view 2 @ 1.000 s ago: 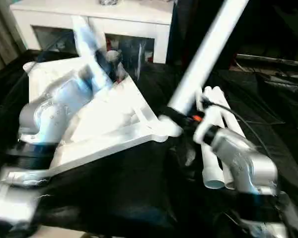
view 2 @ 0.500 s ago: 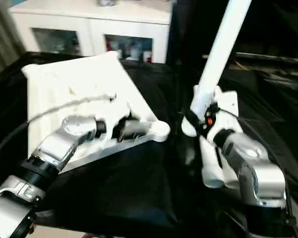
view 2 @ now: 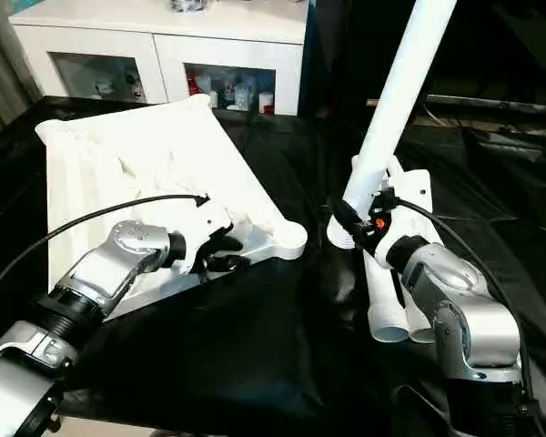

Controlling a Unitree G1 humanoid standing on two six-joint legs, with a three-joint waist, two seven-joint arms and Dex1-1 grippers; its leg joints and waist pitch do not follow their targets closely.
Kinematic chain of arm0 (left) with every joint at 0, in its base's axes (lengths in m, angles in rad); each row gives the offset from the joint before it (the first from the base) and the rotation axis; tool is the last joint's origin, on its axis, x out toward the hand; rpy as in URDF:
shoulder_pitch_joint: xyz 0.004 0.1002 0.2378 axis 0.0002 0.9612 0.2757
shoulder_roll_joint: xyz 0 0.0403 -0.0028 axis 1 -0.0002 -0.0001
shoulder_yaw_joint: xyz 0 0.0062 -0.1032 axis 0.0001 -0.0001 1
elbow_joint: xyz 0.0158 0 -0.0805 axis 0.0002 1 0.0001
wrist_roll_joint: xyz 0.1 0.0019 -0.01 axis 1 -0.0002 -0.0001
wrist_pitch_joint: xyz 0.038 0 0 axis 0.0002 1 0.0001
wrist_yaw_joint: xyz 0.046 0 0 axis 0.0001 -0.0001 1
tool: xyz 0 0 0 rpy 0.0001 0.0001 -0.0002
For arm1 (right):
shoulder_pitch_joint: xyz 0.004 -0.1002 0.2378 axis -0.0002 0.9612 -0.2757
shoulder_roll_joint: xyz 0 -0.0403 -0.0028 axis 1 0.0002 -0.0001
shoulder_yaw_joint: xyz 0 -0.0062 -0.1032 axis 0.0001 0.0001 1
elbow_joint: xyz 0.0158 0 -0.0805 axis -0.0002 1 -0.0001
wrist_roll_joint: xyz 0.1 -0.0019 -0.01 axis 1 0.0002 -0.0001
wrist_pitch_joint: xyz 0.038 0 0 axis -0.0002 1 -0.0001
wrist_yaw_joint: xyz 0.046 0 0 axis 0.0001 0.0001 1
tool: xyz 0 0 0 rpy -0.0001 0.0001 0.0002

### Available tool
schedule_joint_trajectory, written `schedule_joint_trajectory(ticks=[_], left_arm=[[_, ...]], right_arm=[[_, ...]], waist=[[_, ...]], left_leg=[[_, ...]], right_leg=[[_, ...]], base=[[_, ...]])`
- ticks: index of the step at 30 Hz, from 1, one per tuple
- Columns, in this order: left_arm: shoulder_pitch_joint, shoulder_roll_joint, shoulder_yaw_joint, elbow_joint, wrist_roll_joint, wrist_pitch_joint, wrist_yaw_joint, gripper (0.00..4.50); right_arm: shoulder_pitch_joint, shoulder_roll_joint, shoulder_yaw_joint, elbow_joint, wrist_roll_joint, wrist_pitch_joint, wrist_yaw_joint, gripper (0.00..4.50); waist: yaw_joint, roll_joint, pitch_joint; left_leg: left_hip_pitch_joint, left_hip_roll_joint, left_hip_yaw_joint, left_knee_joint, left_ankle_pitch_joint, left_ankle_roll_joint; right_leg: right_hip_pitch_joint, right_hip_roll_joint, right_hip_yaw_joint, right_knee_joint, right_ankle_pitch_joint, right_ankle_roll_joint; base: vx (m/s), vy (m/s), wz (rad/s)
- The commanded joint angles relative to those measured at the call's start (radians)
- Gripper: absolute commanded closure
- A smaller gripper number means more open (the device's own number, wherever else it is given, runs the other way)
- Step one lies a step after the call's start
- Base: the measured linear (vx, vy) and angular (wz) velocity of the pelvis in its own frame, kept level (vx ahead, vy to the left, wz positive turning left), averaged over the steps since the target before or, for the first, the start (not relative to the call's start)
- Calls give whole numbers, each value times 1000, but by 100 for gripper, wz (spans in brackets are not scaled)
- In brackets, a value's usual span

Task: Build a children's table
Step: Pick table leg

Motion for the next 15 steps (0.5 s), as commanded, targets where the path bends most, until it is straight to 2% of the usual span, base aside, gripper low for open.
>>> schedule_joint_trajectory(ticks=[1,7,15], left_arm=[[-15,11,-6,0,9,7,-8,305],[-1,17,5,-12,16,25,-20,359],[31,46,8,-43,21,40,-44,409]], right_arm=[[0,-1,0,-13,0,-8,5,257],[0,0,3,-4,-2,-13,8,257],[-10,5,10,11,-3,-14,17,257]], waist=[[1,-1,-73],[1,-1,-72],[1,-5,-71]], left_leg=[[22,61,-37,-75,-186,13],[24,62,-37,-75,-194,10],[22,63,-37,-76,-182,14]], right_leg=[[53,-105,64,-88,-283,-140],[51,-106,64,-91,-306,-134],[51,-107,65,-88,-303,-137]], base=[[0,0,0],[0,0,0],[0,0,0]])
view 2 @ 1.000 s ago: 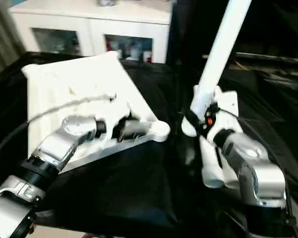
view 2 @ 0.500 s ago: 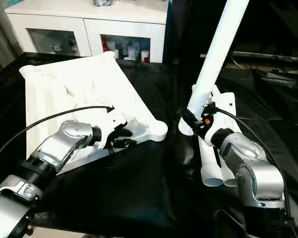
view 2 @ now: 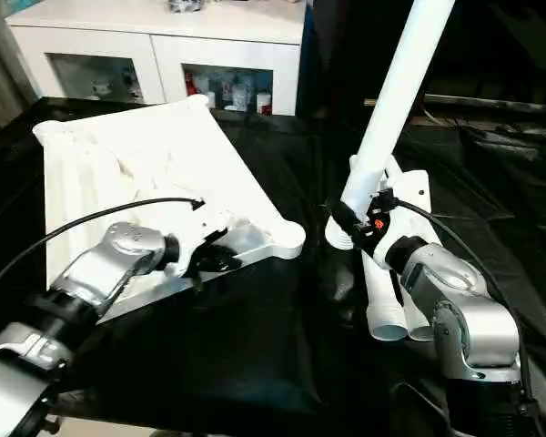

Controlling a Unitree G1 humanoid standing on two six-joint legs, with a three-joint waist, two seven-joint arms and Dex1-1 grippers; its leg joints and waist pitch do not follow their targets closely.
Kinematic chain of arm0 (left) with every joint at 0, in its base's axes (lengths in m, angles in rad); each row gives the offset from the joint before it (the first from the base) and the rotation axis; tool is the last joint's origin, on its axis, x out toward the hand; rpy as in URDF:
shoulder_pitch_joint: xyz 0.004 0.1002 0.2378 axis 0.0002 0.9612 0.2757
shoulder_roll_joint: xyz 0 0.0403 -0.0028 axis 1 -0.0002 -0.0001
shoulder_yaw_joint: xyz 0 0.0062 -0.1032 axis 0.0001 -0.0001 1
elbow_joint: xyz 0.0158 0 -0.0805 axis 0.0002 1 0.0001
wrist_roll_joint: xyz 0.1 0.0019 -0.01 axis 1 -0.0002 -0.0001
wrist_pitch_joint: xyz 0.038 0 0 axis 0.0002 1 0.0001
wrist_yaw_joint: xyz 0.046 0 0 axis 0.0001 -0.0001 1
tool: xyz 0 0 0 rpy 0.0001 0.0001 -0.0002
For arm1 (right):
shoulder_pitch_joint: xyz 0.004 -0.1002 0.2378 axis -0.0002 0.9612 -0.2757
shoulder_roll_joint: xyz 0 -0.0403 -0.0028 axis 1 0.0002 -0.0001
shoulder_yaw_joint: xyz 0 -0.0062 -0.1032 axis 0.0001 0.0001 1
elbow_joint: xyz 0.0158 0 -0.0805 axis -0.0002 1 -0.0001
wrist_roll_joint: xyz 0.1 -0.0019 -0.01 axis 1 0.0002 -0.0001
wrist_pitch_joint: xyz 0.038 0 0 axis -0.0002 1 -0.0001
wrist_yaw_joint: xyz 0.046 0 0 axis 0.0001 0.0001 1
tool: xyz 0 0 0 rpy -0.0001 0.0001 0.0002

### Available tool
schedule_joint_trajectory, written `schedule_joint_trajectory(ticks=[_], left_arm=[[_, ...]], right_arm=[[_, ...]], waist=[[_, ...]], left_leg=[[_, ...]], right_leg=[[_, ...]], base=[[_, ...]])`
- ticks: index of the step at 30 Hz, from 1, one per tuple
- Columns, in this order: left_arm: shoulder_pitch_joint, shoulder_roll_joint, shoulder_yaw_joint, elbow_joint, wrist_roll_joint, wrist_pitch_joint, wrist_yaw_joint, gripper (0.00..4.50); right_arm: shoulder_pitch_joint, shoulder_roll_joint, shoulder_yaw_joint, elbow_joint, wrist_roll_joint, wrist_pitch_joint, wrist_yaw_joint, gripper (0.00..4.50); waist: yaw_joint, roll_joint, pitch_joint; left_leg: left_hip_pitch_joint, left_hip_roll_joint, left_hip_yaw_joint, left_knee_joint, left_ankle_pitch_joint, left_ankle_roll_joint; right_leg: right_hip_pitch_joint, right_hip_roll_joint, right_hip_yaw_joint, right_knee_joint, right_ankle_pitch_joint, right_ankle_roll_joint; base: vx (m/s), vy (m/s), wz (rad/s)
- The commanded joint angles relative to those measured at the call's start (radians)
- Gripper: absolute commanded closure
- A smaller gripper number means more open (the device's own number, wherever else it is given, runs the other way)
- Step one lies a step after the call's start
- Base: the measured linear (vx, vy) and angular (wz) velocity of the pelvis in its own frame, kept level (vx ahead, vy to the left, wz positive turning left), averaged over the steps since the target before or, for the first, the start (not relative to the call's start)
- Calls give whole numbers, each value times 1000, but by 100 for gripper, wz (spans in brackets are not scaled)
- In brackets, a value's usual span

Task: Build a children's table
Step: Pick table leg

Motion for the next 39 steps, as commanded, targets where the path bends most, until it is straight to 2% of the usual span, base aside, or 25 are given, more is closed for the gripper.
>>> schedule_joint_trajectory(ticks=[1,2,4,5,7,8,11,12,15,17,19,22,27,34,39], left_arm=[[6,14,6,-13,14,8,-7,414],[14,18,6,-21,15,11,-8,420],[19,18,15,-29,9,17,-7,437],[21,19,19,-33,6,19,-7,445],[25,17,32,-45,-6,17,-7,449],[29,18,34,-51,-11,9,-13,449],[45,26,38,-81,-29,-15,-42,449],[61,35,38,-107,-37,-23,-62,450],[95,59,30,-150,-33,-62,-83,450],[104,66,28,-164,-27,-62,-85,394],[112,68,27,-179,-21,-60,-83,394],[100,63,14,-178,-1,-44,-67,364],[89,54,10,-159,6,-60,-67,361],[89,47,23,-143,11,-63,-55,361],[101,52,38,-149,0,-73,-64,361]], right_arm=[[-10,-2,1,4,-2,-14,4,257],[-13,-1,4,10,-3,-17,8,257],[-18,0,6,17,-4,-19,12,257],[-20,1,9,20,-5,-19,14,257],[-28,2,16,30,-5,-20,22,257],[-31,2,21,33,-6,-19,27,257],[-37,2,32,40,-5,-18,40,257],[-39,2,35,44,-5,-19,44,257],[-39,-1,36,50,-4,-21,49,257],[-40,-1,34,53,-1,-21,51,257],[-39,-1,31,54,0,-20,55,257],[-33,3,36,50,0,-18,59,257],[-33,8,43,44,2,-17,58,257],[-29,16,47,38,4,-16,57,257],[-31,19,50,39,4,-16,58,257]], waist=[[2,-5,-71],[1,-9,-70],[1,-7,-70],[0,-13,-70],[1,-10,-69],[0,-14,-68],[1,-12,-69],[1,-10,-69],[1,-11,-69],[1,-11,-70],[2,-11,-69],[1,-12,-67],[0,-12,-67],[0,-10,-69],[0,-12,-69]], left_leg=[[22,62,-36,-76,-183,15],[23,62,-36,-76,-184,15],[23,62,-36,-76,-185,15],[21,62,-35,-76,-184,16],[23,62,-36,-76,-183,17],[23,61,-35,-76,-186,18],[20,63,-37,-78,-181,19],[24,64,-37,-77,-183,17],[20,65,-36,-79,-173,17],[22,65,-35,-78,-169,17],[22,65,-34,-79,-172,14],[22,64,-34,-79,-180,13],[22,63,-35,-79,-184,11],[22,64,-35,-78,-174,13],[22,63,-35,-78,-176,14]], right_leg=[[50,-107,66,-90,-308,-135],[50,-107,65,-90,-312,-134],[49,-108,65,-92,-331,-128],[50,-108,65,-92,-334,-127],[48,-108,64,-94,-351,-122],[47,-107,64,-95,-357,-120],[49,-109,64,-93,-358,-112],[45,-108,65,-92,-353,-114],[47,-108,67,-88,-324,-123],[45,-107,68,-86,-315,-126],[46,-107,68,-85,-308,-130],[46,-108,68,-88,-331,-125],[46,-107,67,-93,-363,-107],[46,-106,67,-87,-318,-122],[46,-107,67,-88,-330,-120]], base=[[0,0,0],[0,0,0],[0,0,0],[0,0,0],[0,0,0],[0,0,0],[0,0,0],[0,0,0],[0,0,0],[0,0,0],[0,0,0],[0,0,0],[0,0,0],[0,0,0],[0,0,0]])
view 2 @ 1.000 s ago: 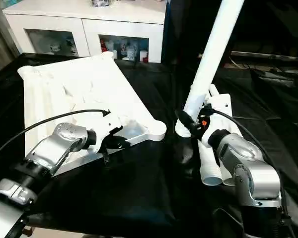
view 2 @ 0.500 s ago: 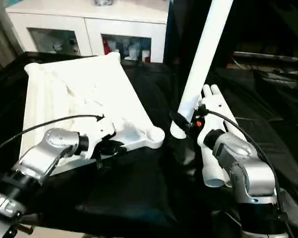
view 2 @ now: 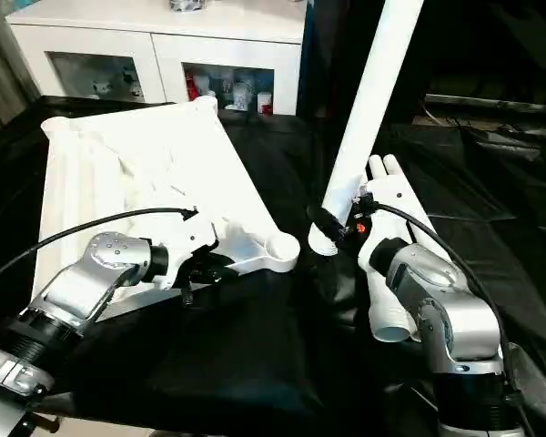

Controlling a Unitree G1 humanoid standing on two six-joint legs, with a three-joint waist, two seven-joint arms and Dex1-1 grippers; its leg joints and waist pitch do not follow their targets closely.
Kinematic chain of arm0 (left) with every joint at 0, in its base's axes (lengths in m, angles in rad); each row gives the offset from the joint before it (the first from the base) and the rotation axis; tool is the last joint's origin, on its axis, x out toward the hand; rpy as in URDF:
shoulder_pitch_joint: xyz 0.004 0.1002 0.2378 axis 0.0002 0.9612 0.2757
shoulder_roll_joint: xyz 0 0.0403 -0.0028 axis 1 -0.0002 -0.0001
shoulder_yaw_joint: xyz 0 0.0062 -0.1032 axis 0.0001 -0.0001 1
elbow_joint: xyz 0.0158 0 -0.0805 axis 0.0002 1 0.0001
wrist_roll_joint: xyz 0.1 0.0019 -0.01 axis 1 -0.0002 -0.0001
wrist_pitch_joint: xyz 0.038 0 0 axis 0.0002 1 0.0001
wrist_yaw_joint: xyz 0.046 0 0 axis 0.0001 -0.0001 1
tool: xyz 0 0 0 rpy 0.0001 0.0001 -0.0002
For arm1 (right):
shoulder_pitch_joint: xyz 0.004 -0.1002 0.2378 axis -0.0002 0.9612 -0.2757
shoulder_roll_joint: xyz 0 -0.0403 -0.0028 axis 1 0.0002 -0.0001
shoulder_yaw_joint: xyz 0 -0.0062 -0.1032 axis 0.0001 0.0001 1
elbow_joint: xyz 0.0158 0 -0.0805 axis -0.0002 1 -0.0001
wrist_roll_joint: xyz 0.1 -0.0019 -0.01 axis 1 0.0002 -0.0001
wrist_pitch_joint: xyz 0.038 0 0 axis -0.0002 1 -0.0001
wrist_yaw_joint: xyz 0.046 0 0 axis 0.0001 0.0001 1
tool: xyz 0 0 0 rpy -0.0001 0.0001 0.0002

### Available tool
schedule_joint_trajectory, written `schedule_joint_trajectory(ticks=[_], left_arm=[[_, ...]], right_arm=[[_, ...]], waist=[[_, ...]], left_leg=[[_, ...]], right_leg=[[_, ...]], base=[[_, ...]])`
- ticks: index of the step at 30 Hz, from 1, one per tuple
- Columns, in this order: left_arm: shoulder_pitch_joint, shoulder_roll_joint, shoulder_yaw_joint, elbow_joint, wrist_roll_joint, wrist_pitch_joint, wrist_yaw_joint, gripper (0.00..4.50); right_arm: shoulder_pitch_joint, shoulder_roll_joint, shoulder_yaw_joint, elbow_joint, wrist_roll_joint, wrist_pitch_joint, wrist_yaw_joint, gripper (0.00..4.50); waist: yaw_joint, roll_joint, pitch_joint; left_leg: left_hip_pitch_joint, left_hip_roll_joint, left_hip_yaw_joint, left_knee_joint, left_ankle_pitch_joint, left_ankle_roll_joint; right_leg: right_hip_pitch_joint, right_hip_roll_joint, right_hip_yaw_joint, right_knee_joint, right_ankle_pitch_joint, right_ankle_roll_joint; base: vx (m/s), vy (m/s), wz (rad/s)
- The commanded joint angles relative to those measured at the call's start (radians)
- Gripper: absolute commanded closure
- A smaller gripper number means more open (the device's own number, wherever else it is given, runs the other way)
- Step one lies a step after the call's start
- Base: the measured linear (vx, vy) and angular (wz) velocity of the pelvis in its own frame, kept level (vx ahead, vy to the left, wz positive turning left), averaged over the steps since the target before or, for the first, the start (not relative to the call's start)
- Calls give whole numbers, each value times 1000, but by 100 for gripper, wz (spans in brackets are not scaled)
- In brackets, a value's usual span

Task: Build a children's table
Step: Pick table leg

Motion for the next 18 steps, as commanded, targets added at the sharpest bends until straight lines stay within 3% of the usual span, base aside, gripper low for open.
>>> schedule_joint_trajectory(ticks=[1,9,10,13,15,18], left_arm=[[2,8,16,-2,0,-6,-5,361],[18,5,27,-6,-15,-13,-10,361],[19,5,26,-6,-15,-14,-10,396],[22,5,25,-3,-14,-15,-10,396],[24,3,25,-4,-14,-6,-11,429],[30,3,22,-8,-14,-2,-15,446]], right_arm=[[-8,0,0,-9,6,-6,10,257],[-18,3,5,1,3,-7,13,257],[-20,3,6,2,2,-7,13,257],[-27,7,11,9,1,-9,14,257],[-32,10,17,13,-1,-11,16,257],[-40,13,23,18,-1,-11,19,257]], waist=[[0,-10,-70],[-1,-13,-69],[-1,-14,-70],[-1,-16,-70],[-1,-16,-70],[-3,-16,-69]], left_leg=[[23,63,-35,-78,-177,14],[21,63,-35,-78,-170,16],[22,63,-35,-78,-170,16],[22,63,-34,-77,-162,19],[21,63,-34,-77,-159,21],[22,63,-33,-77,-161,20]], right_leg=[[47,-107,67,-88,-331,-120],[46,-108,67,-89,-344,-113],[46,-107,67,-88,-342,-112],[46,-107,68,-86,-329,-115],[46,-107,67,-85,-325,-118],[45,-107,67,-87,-329,-120]], base=[[0,0,0],[0,0,0],[0,0,0],[0,0,0],[0,0,0],[0,0,0]])
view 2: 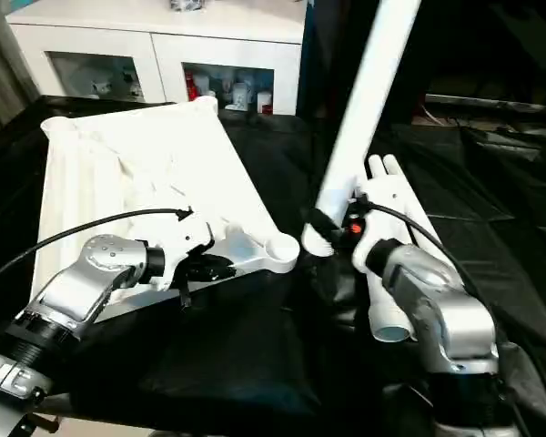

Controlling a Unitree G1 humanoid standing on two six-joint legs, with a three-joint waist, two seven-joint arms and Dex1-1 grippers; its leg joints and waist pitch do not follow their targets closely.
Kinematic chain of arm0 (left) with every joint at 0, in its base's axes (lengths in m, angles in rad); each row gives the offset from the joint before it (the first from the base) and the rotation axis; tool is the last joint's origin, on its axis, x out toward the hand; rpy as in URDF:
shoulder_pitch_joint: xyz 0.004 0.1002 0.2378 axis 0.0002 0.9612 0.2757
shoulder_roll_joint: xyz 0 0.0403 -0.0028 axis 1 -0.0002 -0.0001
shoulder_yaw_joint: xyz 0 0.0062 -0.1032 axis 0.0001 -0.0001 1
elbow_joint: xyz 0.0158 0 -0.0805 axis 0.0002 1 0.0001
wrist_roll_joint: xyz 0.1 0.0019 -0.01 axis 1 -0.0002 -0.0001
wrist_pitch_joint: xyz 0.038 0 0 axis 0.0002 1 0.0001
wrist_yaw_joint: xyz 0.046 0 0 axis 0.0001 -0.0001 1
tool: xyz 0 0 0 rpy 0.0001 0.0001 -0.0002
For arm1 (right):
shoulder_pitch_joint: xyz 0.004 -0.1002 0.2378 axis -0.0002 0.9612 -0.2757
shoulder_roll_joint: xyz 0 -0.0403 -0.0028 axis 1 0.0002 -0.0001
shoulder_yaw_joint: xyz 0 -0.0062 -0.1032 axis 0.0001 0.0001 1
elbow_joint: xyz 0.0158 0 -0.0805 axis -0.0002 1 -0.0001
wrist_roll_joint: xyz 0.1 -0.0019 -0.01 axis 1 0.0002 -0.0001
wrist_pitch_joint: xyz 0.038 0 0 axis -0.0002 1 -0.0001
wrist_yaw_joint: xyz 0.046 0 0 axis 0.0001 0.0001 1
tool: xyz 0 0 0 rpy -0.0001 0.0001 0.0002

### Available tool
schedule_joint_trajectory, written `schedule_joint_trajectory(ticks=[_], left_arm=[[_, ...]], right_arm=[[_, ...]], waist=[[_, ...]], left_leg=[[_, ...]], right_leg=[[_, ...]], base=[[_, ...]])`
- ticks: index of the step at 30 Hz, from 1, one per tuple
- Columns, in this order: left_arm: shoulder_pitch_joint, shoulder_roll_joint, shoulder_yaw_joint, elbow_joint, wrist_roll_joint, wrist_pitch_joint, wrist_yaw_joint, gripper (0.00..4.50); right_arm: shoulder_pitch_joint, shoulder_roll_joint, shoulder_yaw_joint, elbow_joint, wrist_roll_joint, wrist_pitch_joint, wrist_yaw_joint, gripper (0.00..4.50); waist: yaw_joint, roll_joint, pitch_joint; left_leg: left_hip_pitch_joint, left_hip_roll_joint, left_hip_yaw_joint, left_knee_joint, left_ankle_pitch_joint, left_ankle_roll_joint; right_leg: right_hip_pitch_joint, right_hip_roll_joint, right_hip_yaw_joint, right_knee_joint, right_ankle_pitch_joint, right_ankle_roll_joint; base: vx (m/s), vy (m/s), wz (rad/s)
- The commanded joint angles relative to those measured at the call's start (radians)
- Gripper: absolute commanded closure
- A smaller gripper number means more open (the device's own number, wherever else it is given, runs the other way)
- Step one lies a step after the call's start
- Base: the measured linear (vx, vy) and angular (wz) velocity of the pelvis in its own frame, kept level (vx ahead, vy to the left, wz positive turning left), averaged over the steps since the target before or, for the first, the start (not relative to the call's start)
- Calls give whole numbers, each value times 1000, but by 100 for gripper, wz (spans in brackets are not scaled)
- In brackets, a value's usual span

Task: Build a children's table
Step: Pick table leg, then insert table leg to table base

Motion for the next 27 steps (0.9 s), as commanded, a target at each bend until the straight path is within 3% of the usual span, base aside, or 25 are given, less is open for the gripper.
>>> schedule_joint_trajectory(ticks=[1,8,10,11,19,20,21,27], left_arm=[[11,2,-2,-9,0,5,-13,446],[16,5,-8,-18,2,14,-20,450],[18,5,-15,-21,6,17,-23,450],[18,4,-18,-22,9,18,-23,450],[12,-3,-20,-21,13,27,-12,450],[12,-3,-20,-21,13,27,-12,450],[10,-3,-22,-23,15,27,-15,450],[6,-7,-23,-29,17,36,-12,450]], right_arm=[[-17,0,4,-1,-1,-10,9,257],[-52,-10,45,60,10,13,86,257],[-61,-14,60,93,1,3,107,257],[-68,-15,64,110,-5,-5,111,257],[-139,5,71,243,-1,-23,171,257],[-139,5,71,243,-1,-23,171,257],[-176,17,91,329,-15,-49,204,257],[-209,28,119,379,-33,-61,238,257]], waist=[[-1,-15,-69],[-1,-15,-70],[-1,-14,-69],[-2,-21,-69],[-1,-17,-72],[-2,-18,-72],[-2,-20,-72],[-1,-24,-71]], left_leg=[[21,63,-33,-77,-160,19],[23,64,-34,-77,-167,16],[23,64,-34,-77,-168,17],[22,64,-33,-77,-166,19],[23,64,-31,-74,-149,19],[22,64,-31,-74,-151,19],[23,64,-32,-74,-158,19],[24,67,-31,-75,-149,19]], right_leg=[[47,-108,68,-86,-330,-118],[46,-108,68,-86,-330,-120],[46,-107,68,-86,-330,-123],[47,-107,68,-86,-328,-123],[48,-108,69,-79,-284,-149],[49,-108,69,-79,-285,-151],[50,-110,67,-80,-297,-155],[48,-108,69,-78,-290,-152]], base=[[0,0,0],[0,0,0],[0,0,0],[0,0,0],[0,0,0],[0,0,0],[0,0,0],[0,0,0]])
